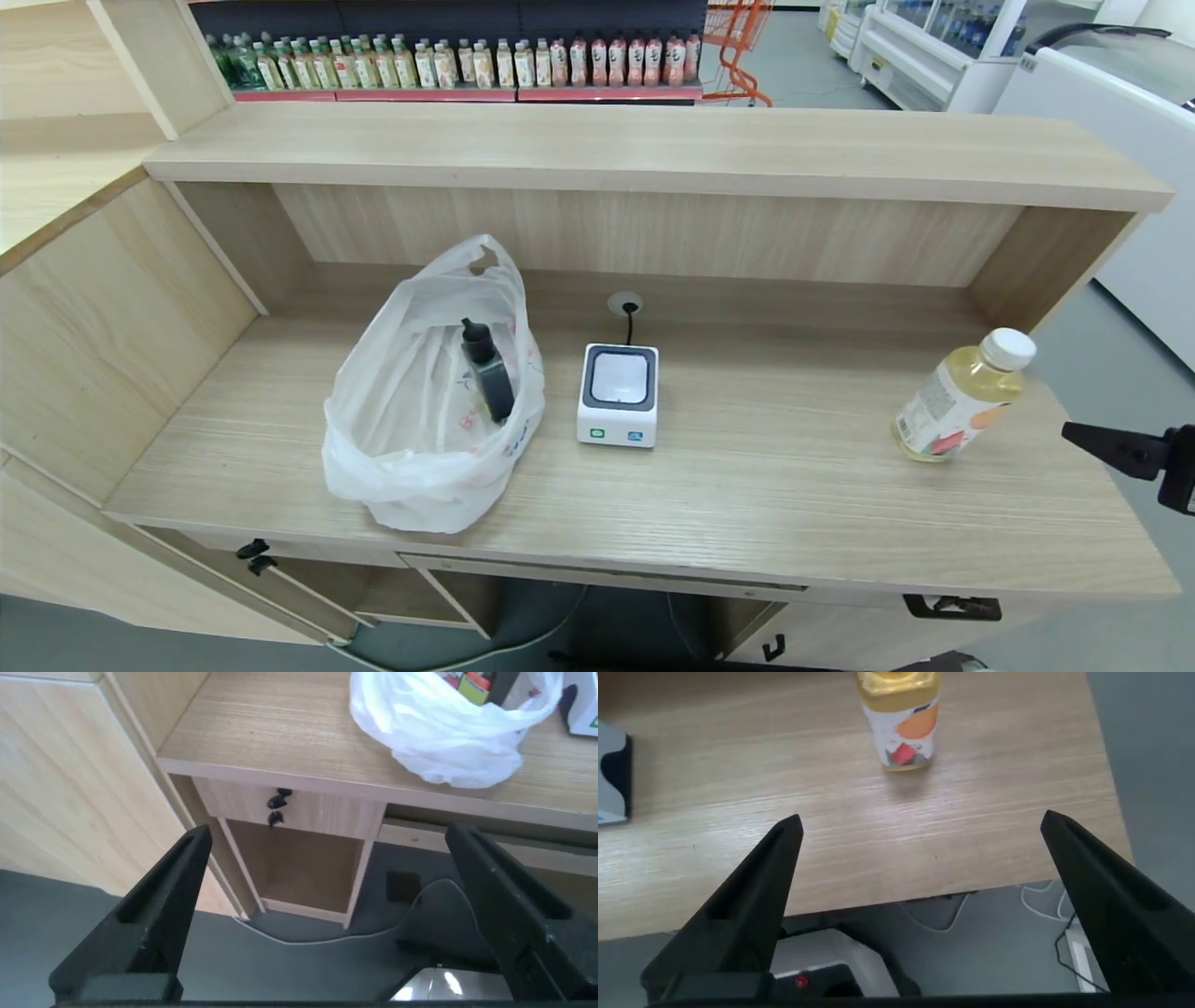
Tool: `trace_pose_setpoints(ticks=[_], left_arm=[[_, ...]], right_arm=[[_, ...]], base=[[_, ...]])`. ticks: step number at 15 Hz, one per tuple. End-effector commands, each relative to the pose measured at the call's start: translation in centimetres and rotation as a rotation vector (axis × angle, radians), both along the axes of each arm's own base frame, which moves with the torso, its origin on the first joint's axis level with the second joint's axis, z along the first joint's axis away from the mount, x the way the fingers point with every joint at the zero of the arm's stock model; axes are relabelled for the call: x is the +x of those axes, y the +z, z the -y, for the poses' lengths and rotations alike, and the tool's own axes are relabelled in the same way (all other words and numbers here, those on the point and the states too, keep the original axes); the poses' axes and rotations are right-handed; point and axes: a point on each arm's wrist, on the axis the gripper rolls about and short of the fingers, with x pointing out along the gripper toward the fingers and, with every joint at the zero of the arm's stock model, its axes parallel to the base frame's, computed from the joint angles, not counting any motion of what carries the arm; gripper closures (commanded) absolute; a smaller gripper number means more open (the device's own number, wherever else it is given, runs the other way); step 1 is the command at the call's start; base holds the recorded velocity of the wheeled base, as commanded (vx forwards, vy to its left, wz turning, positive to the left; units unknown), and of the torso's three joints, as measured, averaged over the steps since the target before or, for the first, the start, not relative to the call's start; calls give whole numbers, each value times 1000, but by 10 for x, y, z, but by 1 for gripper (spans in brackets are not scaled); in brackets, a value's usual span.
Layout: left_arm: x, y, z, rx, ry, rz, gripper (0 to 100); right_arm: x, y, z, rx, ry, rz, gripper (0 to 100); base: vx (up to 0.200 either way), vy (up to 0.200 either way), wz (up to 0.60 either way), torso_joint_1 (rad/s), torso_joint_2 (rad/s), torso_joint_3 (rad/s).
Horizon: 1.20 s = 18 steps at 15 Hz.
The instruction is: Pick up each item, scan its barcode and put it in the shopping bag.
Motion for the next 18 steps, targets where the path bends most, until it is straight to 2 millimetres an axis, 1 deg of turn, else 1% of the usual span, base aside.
trace_pose_setpoints(ticks=[1, 4, 6, 8, 10, 11, 13, 15, 16, 18], left_arm=[[0, 0, 0, -1, 0, -3, 0], [0, 0, 0, -4, 0, 1, 0], [0, 0, 0, -4, 0, 1, 0], [0, 0, 0, -4, 0, 1, 0], [0, 0, 0, -4, 0, 1, 0], [0, 0, 0, -4, 3, 1, 0], [0, 0, 0, -4, 0, 1, 0], [0, 0, 0, -4, 2, -1, 0], [0, 0, 0, -4, 2, -1, 0], [0, 0, 0, -4, 0, 1, 0]], right_arm=[[24, -9, 2, 18, 16, -24, 0], [47, -21, 4, 24, 27, -32, 0], [55, -27, 1, 35, 79, -30, 0], [61, -31, -7, 38, 126, -23, 0], [70, -43, -15, 34, 168, -2, 0], [73, -48, -24, 23, 210, 20, 0], [73, -59, -30, -27, 250, 23, 0], [74, -67, -35, -30, 276, 37, 0], [78, -71, -36, -35, 278, 51, 0], [92, -75, -37, -63, 238, 103, 0]], base=[[0, -200, 0, 2, 2, 2], [0, -200, 0, 2, 5, 1], [0, 0, 0, 0, 0, 0], [0, 0, 0, 0, 0, 0], [0, 0, 0, 0, 0, 0], [0, 0, 0, 0, 0, 0], [0, 0, 0, 0, 0, 0], [0, 0, 0, 0, 0, 0], [0, 0, 0, 0, 0, 0], [0, 0, 0, 0, 0, 0]])
